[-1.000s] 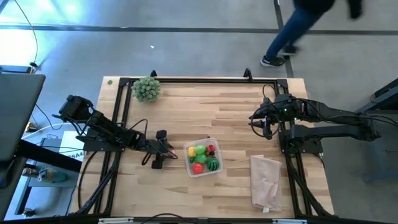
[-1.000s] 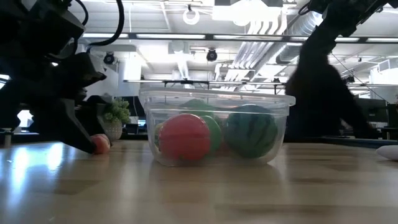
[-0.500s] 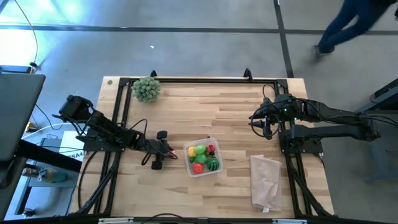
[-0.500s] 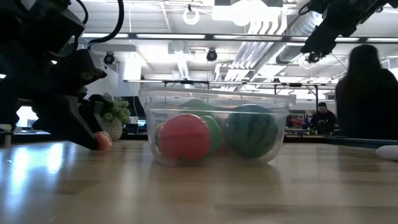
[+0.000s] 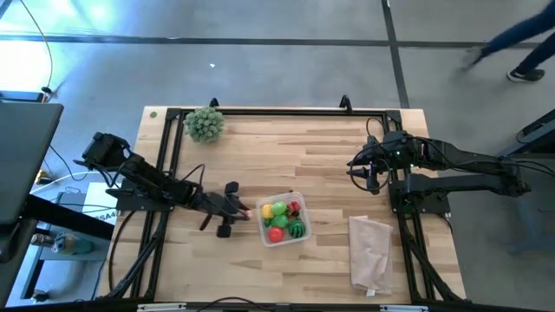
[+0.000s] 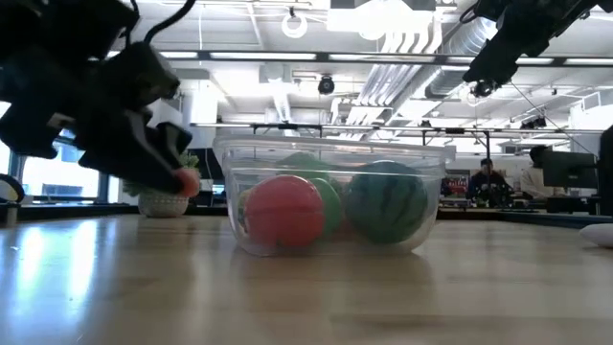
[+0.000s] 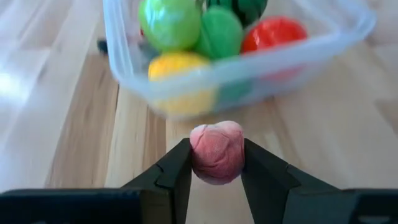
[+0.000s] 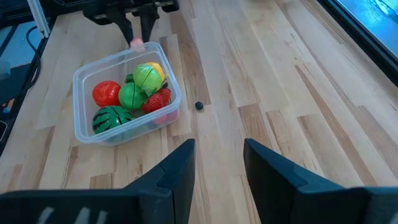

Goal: Pick and placing Produce into tupperware
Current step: Put the pink peach into the transparent bin

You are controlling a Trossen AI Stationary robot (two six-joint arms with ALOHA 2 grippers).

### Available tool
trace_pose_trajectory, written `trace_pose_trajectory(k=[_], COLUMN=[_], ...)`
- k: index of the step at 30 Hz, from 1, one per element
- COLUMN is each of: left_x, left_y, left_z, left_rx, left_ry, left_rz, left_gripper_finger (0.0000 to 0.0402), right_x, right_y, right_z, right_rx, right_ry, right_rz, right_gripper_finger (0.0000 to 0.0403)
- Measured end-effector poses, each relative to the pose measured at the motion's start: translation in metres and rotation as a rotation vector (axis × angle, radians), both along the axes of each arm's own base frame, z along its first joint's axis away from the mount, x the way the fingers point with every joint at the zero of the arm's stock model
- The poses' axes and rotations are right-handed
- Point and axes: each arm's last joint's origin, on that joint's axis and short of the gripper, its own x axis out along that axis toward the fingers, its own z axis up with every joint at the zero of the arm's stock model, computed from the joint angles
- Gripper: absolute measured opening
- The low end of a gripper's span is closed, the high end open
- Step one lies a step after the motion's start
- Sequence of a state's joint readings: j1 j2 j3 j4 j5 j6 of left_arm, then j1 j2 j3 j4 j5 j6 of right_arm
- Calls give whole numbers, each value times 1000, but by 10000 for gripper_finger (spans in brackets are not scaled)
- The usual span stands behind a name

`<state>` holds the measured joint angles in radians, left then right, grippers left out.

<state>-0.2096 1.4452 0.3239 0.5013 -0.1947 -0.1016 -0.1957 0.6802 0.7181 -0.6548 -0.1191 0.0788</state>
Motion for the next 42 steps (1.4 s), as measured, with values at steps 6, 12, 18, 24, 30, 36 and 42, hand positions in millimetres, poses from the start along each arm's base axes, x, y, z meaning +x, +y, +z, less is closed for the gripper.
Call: trace_pose_trajectory(k=[6,12,18,24,30,36,42], left_x=[20,44,65,87,109,120,121], left_y=[-4,-9,-17,-22,-25,-21,-16], left_z=[21,51,84,100,79,56,52], left_rx=[33,44,22,40,81,84,70], left_ry=[-78,-184,-145,3,185,293,316], left_rz=[-31,-53,-150,-159,-175,-156,-134], left_gripper_finger=[115,115,115,115,115,115,115], right_x=[0,0,0,0,0,0,0], right_y=[0,0,0,0,0,0,0], right_z=[0,0,0,0,0,0,0], right_rx=[0,0,0,0,0,0,0], right_ry=[0,0,0,0,0,1,0], right_rz=[0,0,0,0,0,0,0], right_gripper_finger=[129,129,129,129,129,129,129])
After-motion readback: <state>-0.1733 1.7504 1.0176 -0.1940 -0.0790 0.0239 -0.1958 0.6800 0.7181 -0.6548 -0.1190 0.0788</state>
